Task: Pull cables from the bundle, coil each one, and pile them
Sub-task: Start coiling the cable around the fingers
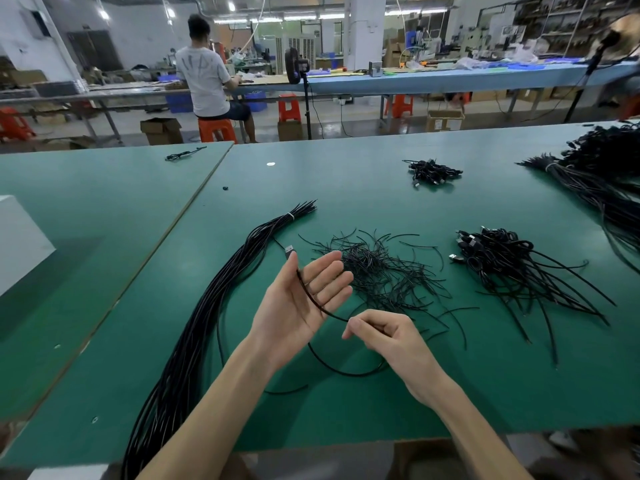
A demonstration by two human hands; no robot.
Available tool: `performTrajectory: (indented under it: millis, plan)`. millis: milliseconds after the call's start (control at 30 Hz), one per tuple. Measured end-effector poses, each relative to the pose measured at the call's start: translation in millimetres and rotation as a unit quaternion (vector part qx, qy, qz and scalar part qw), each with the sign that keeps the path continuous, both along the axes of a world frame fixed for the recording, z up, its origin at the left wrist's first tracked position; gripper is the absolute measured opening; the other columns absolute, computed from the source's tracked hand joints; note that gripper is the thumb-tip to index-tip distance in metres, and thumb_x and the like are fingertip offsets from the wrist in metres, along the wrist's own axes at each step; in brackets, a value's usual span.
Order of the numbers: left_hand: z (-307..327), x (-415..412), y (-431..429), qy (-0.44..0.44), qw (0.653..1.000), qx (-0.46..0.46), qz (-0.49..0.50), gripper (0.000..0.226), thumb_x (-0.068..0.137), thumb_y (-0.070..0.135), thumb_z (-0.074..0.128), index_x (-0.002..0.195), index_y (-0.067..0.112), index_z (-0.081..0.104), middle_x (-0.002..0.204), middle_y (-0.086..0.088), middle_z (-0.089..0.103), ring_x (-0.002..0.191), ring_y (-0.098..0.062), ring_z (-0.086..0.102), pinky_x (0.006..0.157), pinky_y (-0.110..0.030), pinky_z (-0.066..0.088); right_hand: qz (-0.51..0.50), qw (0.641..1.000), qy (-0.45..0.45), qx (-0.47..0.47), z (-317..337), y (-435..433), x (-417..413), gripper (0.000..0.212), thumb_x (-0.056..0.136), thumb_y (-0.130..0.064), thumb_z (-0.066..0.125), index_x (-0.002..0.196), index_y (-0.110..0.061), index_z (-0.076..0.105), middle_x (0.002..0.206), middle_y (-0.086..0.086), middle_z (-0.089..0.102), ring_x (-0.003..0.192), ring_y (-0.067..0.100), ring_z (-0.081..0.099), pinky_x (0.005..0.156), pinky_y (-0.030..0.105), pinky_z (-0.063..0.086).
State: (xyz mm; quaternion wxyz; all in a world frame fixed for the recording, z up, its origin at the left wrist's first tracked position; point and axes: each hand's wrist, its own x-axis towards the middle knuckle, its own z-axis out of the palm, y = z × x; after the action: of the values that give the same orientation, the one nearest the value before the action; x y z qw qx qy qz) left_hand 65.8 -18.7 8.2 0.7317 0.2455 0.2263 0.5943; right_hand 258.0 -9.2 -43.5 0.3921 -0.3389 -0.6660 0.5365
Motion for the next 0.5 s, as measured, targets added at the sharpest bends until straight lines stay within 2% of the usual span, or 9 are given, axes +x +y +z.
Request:
performTrajectory:
  millis: [100,200,267,300,400,467,500]
  plan:
    - [0,-1,0,-0.002,1.0,0.008,0.01,0.062,0.109,0.049,0.034,0.119,0.005,0.076,0.115,-0.011,0.076,0.111,-0.025,0.073,0.089,-0.036,0.06,0.007,1.0,-0.002,-0.002,1,0,0,0.03,0.095,-0.047,0.065,0.088,-0.021,0.078,0.064,-0.01,0.05,0.062,0.008,0.04,0.061,0.017,0.036]
    - [3,-2,-2,-0.015,0.999,0.013,0.033,0.063,0.11,0.047,0.032,0.108,0.007,0.08,0.113,-0.009,0.077,0.11,-0.023,0.073,0.088,-0.035,0.06,0.023,1.0,-0.004,-0.004,1,-1,-1,0.025,0.099,-0.041,0.065,0.091,-0.021,0.078,0.062,-0.006,0.052,0.061,0.01,0.046,0.062,0.018,0.04]
    - [7,-5,-4,-0.023,0.999,0.022,0.037,0.059,0.107,0.046,0.037,0.095,0.01,0.083,0.096,-0.003,0.08,0.094,-0.017,0.077,0.079,-0.031,0.062,0.029,1.0,0.004,-0.008,1,-1,-1,0.021,0.1,-0.036,0.065,0.092,-0.021,0.078,0.067,-0.001,0.064,0.066,0.011,0.058,0.069,0.018,0.047]
    - [10,-8,-6,-0.025,0.999,0.027,0.036,0.056,0.105,0.045,0.04,0.087,0.013,0.082,0.083,0.002,0.079,0.079,-0.013,0.077,0.072,-0.028,0.061,0.028,1.0,0.007,-0.012,2,-1,-1,0.02,0.1,-0.035,0.066,0.092,-0.022,0.078,0.07,0.002,0.068,0.069,0.012,0.062,0.071,0.018,0.049]
    - [16,-18,-10,-0.003,0.998,0.056,-0.007,0.054,0.107,0.045,0.042,0.067,0.019,0.068,0.049,0.009,0.056,0.038,-0.004,0.051,0.048,-0.02,0.045,0.017,1.0,0.004,-0.023,1,-1,-1,0.02,0.098,-0.037,0.067,0.089,-0.023,0.077,0.072,0.003,0.07,0.069,0.011,0.064,0.069,0.016,0.049]
    - [20,-23,-12,0.076,0.988,0.112,-0.072,0.063,0.111,0.044,0.033,0.061,0.017,0.061,0.041,0.008,0.045,0.03,-0.006,0.036,0.04,-0.025,0.024,0.007,1.0,-0.001,-0.022,0,-1,-1,0.02,0.097,-0.038,0.068,0.087,-0.023,0.077,0.069,0.001,0.068,0.066,0.01,0.062,0.067,0.016,0.047]
    - [21,-24,-13,0.169,0.972,0.136,-0.092,0.066,0.111,0.045,0.032,0.059,0.016,0.06,0.039,0.005,0.043,0.029,-0.009,0.034,0.04,-0.029,0.018,0.001,1.0,0.002,-0.023,0,0,-1,0.019,0.096,-0.037,0.069,0.086,-0.023,0.077,0.068,0.0,0.067,0.066,0.01,0.06,0.066,0.016,0.047]
